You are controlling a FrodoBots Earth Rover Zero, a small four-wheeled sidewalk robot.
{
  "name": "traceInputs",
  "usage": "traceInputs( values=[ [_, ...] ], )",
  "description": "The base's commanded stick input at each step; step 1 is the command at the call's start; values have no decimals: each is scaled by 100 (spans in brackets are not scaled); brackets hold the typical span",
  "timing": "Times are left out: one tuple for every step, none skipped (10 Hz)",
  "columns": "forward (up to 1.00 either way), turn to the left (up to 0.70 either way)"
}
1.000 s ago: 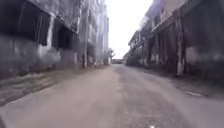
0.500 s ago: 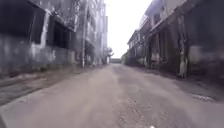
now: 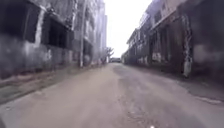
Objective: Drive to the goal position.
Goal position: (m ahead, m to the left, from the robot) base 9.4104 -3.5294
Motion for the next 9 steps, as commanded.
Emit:
traceInputs(
  values=[
    [50,0],
    [50,0],
    [50,0],
    [50,0],
    [50,0],
    [50,0],
    [50,0],
    [50,0],
    [50,0]
  ],
)
